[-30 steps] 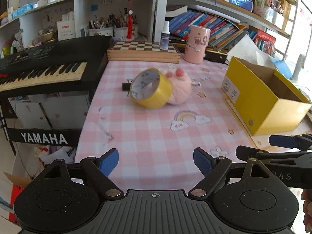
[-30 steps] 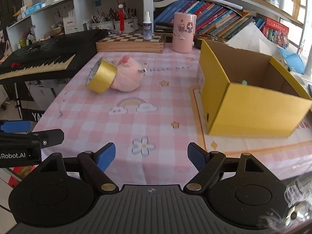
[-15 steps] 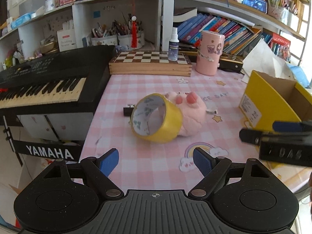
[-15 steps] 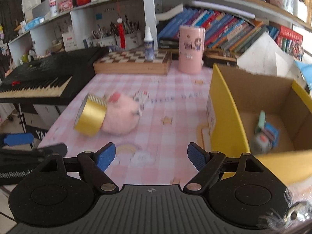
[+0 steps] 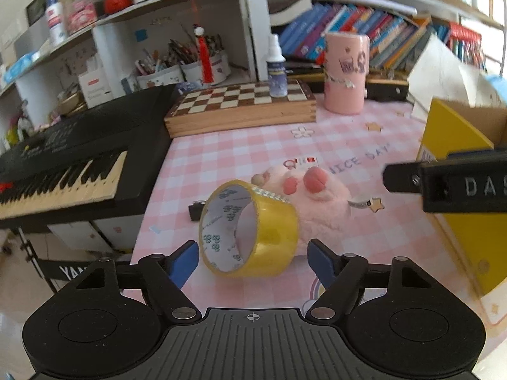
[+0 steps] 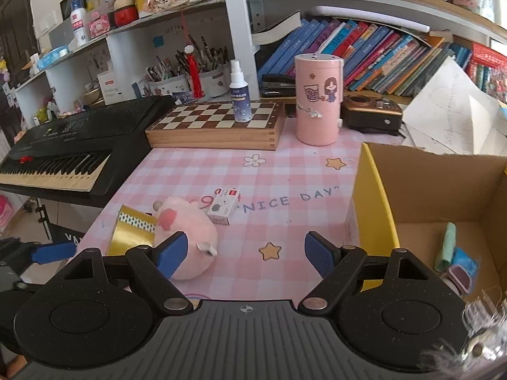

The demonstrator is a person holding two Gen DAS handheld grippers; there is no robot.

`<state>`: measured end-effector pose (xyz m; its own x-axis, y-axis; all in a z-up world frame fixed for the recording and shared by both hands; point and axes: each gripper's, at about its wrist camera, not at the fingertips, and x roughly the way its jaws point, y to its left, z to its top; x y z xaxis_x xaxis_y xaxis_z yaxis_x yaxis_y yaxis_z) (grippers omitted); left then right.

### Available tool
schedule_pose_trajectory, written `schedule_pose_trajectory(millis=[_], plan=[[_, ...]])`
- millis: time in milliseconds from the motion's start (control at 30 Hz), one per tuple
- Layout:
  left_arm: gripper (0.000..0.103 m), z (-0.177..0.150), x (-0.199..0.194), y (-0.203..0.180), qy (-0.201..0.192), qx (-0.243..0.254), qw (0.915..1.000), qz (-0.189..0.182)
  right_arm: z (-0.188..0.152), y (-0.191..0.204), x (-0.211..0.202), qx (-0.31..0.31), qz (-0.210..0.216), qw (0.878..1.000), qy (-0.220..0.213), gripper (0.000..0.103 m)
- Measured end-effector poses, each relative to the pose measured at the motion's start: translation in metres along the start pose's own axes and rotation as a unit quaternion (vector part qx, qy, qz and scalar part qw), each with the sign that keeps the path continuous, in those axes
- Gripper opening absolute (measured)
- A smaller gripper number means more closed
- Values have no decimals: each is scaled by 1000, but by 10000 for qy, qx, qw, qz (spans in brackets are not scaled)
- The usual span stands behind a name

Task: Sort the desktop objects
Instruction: 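Grasp the yellow tape roll with the left tool while the right tool grasps the pink pig plush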

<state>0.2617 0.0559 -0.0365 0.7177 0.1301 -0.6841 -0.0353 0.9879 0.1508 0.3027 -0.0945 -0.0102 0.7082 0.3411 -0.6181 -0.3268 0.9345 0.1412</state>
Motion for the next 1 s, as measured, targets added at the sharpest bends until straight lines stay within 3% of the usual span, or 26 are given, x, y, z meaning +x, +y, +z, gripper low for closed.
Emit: schedule_pose_trajectory(millis=[167, 333, 467, 600, 700, 833, 1000], plan=[[62, 1, 18, -20, 92, 631, 9977, 232, 8, -2, 13, 18, 128, 9999, 94, 80], [61, -4, 39, -32, 279, 1175, 9915, 474, 13, -2, 25, 65, 310, 9992, 233, 80], [41, -10, 46, -36, 316, 1369, 9883, 599, 15, 3, 34, -2, 464, 9983, 349, 80], [38, -10, 36, -31, 72, 1405, 9880, 634, 15, 8, 44, -13, 593, 9970, 492, 81], [37, -7, 24, -19, 9, 1194, 9913, 546, 16, 10, 52, 57, 675, 9961, 567, 83], [36, -4, 7, 6, 93, 350, 9992, 156, 18, 16, 67, 58, 730, 9949, 695, 85], [35, -5, 2, 25, 252, -221, 9994, -77, 19, 24, 92, 190, 834, 9919, 944, 86]])
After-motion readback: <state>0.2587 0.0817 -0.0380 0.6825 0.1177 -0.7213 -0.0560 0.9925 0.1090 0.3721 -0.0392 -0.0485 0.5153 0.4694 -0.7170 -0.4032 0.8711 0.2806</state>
